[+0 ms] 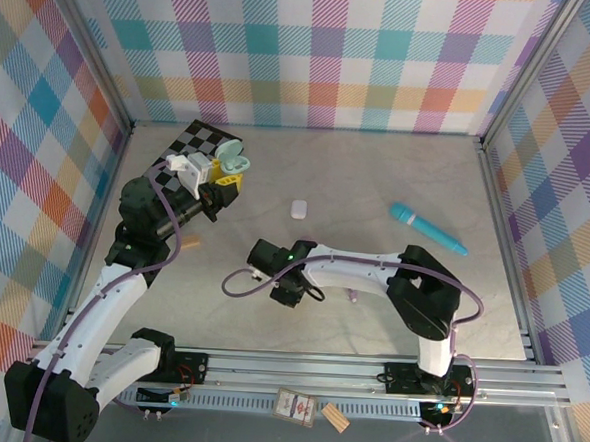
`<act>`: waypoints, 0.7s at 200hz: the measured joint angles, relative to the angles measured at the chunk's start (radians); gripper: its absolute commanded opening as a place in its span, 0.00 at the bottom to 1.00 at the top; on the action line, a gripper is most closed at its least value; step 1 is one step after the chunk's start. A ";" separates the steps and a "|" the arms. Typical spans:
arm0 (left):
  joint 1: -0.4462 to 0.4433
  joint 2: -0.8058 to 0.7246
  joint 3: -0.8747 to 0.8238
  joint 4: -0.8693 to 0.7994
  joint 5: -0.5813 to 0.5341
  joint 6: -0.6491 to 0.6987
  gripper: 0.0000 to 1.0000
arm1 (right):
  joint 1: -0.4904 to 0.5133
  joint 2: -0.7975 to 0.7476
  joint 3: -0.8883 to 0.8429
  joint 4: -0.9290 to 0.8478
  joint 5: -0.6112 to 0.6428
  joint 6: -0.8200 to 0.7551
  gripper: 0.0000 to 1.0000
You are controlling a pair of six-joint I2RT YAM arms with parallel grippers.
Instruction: Insert the wireless bluetooth earbuds into the charging case
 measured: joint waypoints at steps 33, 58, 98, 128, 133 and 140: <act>0.000 0.002 0.000 0.000 0.000 0.000 0.34 | 0.010 0.027 0.022 -0.020 0.019 -0.024 0.40; 0.000 0.002 0.000 0.000 0.000 0.000 0.34 | 0.011 0.052 0.035 -0.021 0.024 -0.031 0.40; 0.000 0.002 0.000 0.000 0.000 0.000 0.34 | 0.011 0.091 0.043 -0.029 0.034 -0.030 0.36; 0.000 0.002 0.000 0.000 0.001 0.000 0.34 | 0.011 0.105 0.058 -0.049 0.061 -0.029 0.33; 0.000 0.002 0.000 0.000 0.001 0.000 0.34 | 0.011 0.106 0.060 -0.050 0.061 -0.027 0.31; 0.000 0.002 0.000 0.000 0.001 0.000 0.34 | 0.011 0.108 0.063 -0.053 0.067 -0.026 0.29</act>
